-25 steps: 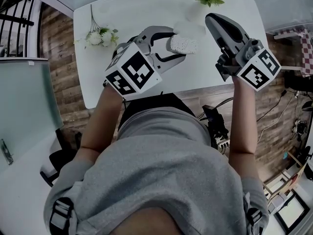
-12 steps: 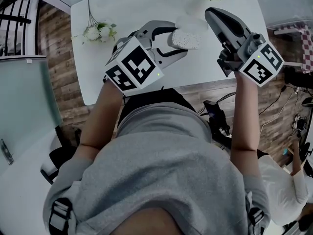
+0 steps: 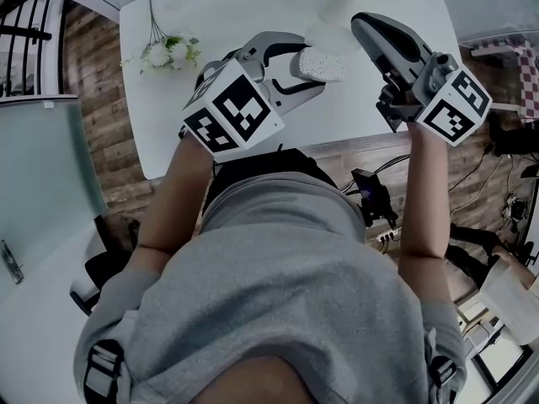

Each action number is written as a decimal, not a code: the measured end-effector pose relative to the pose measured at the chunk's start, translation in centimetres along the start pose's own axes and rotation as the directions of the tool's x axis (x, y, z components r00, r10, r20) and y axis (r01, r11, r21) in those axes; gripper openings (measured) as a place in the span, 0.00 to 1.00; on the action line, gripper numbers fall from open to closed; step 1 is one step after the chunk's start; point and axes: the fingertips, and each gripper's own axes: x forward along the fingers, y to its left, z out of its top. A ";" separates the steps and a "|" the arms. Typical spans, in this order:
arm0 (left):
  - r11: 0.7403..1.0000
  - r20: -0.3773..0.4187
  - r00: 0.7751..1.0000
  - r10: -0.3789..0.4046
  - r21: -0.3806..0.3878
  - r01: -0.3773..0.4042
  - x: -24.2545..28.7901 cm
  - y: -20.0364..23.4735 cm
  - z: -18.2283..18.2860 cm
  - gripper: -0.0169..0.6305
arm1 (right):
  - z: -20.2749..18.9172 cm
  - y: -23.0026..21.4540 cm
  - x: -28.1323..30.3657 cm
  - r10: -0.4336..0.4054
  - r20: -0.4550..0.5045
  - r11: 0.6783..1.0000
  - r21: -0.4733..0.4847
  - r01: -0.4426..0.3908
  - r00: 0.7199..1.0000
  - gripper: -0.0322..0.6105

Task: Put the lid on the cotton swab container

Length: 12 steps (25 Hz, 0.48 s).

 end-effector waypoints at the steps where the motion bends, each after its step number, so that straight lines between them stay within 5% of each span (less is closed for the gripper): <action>1: 1.000 -0.005 1.000 0.000 0.000 0.000 0.0 0.0 -0.1 0.40 | 0.0 0.0 0.0 0.005 -0.003 1.000 0.005 -0.005 1.000 0.09; 12: 1.000 -0.017 1.000 0.004 -0.004 -0.004 0.2 0.1 -0.6 0.40 | -0.8 1.6 -0.5 0.087 -0.058 0.995 0.047 -0.084 0.994 0.09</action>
